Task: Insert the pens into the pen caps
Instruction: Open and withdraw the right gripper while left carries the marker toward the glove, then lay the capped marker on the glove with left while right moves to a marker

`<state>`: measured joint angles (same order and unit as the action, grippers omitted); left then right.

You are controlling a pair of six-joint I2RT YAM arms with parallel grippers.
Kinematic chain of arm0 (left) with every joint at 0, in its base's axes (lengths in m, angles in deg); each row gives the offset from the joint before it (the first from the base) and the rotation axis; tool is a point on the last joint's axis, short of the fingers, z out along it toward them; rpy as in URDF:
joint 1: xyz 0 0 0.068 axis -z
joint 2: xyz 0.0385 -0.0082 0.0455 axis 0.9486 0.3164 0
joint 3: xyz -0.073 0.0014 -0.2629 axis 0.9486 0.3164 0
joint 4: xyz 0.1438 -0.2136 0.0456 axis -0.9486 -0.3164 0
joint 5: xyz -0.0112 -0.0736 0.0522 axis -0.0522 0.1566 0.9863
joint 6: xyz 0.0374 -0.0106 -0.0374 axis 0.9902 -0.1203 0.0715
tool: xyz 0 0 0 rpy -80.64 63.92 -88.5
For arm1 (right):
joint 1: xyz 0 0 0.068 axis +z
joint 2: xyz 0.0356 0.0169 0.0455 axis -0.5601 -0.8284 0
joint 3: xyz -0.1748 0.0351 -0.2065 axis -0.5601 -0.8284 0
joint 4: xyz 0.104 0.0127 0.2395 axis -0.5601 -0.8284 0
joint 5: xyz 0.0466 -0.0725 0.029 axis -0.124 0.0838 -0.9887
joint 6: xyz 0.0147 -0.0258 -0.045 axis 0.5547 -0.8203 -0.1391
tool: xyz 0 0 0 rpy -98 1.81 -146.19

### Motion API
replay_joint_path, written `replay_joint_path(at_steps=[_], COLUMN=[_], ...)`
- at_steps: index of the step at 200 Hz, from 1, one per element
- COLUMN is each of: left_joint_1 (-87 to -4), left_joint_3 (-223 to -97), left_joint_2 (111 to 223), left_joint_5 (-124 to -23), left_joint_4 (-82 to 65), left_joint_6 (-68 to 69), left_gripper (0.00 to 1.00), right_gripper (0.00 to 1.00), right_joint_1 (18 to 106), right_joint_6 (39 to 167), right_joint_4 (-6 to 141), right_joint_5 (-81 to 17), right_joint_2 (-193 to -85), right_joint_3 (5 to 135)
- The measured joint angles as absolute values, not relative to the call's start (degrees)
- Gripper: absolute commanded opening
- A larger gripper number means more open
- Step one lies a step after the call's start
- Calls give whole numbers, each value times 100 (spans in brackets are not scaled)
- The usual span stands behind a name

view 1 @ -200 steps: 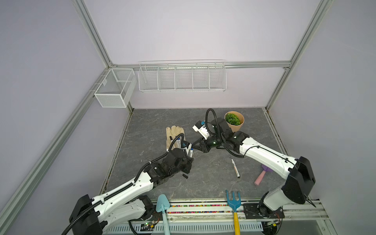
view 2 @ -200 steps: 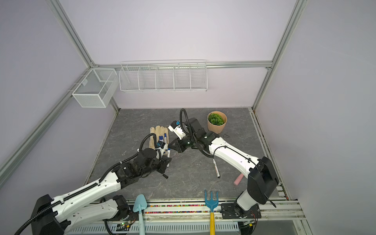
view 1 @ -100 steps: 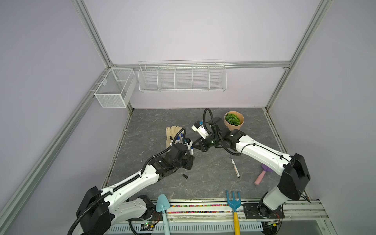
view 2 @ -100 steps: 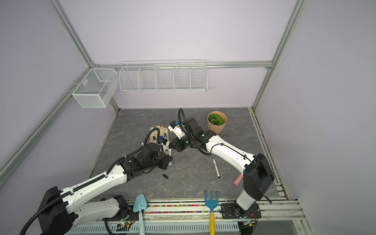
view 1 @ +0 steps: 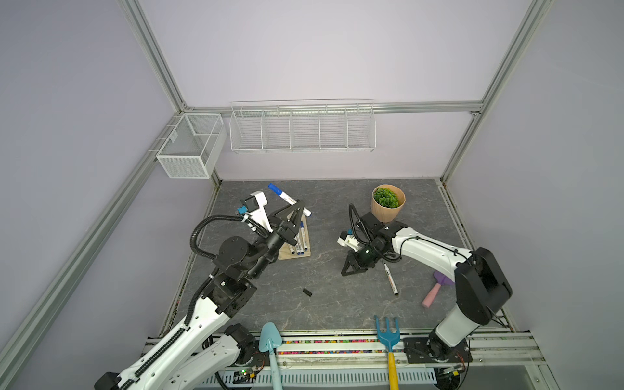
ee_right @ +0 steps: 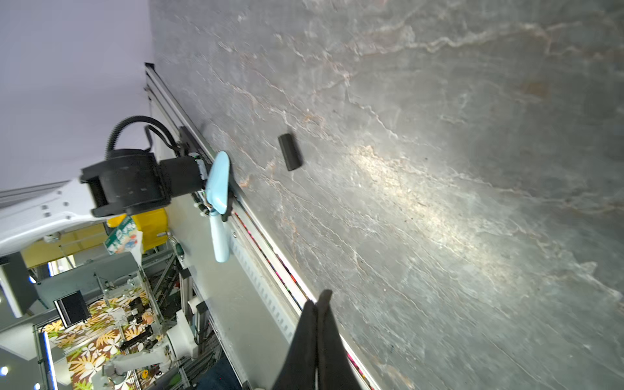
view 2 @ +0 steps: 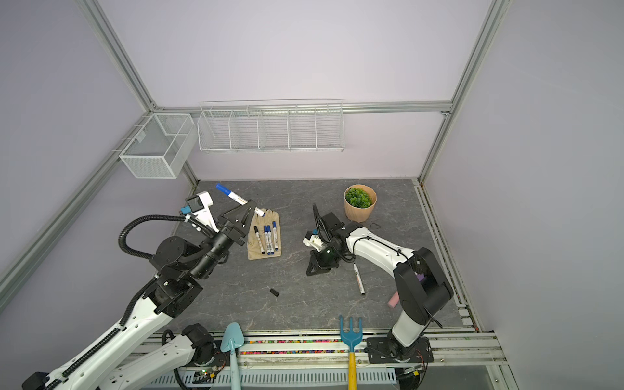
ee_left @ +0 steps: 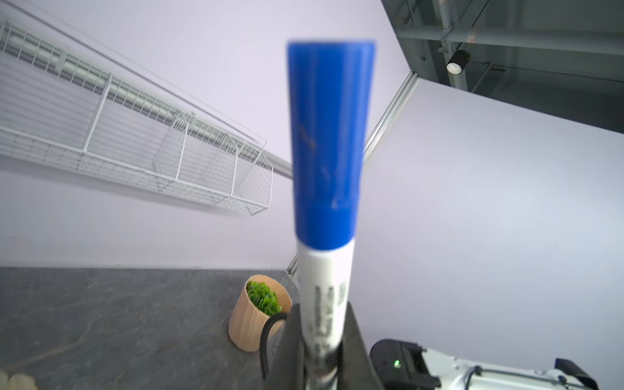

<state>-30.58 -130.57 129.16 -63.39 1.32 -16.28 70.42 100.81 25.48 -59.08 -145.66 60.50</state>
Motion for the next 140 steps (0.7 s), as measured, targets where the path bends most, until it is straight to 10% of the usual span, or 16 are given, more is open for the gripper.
replay_joint_path(at_steps=[140], left_joint_1=[-5801], left_joint_3=[-14506], left_joint_2=[17240], left_joint_5=[-7598], left_joint_4=[-4241], left_joint_6=[-1549], left_gripper=[0], right_gripper=[7], right_joint_1=[6928], right_joint_6=[10385], right_joint_4=[2692], right_joint_5=[-5895], right_joint_2=[-14218], right_joint_3=[6360])
